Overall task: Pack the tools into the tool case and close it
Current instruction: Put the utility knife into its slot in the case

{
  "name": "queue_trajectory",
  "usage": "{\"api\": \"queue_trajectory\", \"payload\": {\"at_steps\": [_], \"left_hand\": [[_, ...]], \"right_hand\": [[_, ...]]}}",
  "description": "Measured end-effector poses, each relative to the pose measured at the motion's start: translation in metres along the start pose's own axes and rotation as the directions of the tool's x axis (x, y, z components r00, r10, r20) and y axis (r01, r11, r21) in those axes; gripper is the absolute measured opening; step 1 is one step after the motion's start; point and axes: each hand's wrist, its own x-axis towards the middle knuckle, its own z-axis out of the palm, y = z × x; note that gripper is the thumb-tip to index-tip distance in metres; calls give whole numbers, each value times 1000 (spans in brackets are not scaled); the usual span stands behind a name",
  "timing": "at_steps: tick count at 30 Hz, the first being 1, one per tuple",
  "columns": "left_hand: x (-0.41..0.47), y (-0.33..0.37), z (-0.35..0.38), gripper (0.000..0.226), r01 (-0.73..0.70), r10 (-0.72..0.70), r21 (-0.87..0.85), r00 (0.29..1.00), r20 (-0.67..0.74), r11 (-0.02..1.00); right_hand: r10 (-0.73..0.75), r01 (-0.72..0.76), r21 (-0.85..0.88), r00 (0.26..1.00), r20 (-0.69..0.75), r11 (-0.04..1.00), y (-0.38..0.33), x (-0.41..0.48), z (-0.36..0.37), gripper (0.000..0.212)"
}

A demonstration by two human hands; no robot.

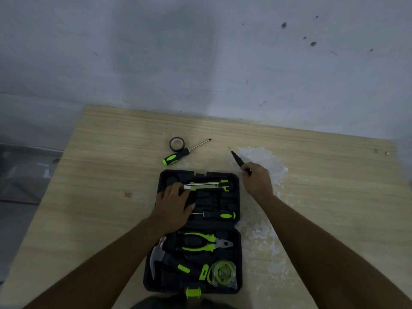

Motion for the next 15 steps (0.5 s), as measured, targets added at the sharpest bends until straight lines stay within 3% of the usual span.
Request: {"api": "queue_trajectory", "payload": {"at_steps": [4, 9, 15], "left_hand": [[-3, -5, -4, 51, 13, -16, -62, 999, -46, 998], [-4, -8, -4, 46, 32, -40, -117, 997, -65, 993], [-8, -4, 0, 45, -31, 22, -116, 997, -75, 993]], "right_hand": [[-46, 53, 150, 998, -48, 987, -6, -16, -4, 17], [-136, 111, 263, 988, 76, 958, -7, -46, -3, 16], [-160, 82, 285, 951, 264, 955, -5, -75, 7, 18]]}}
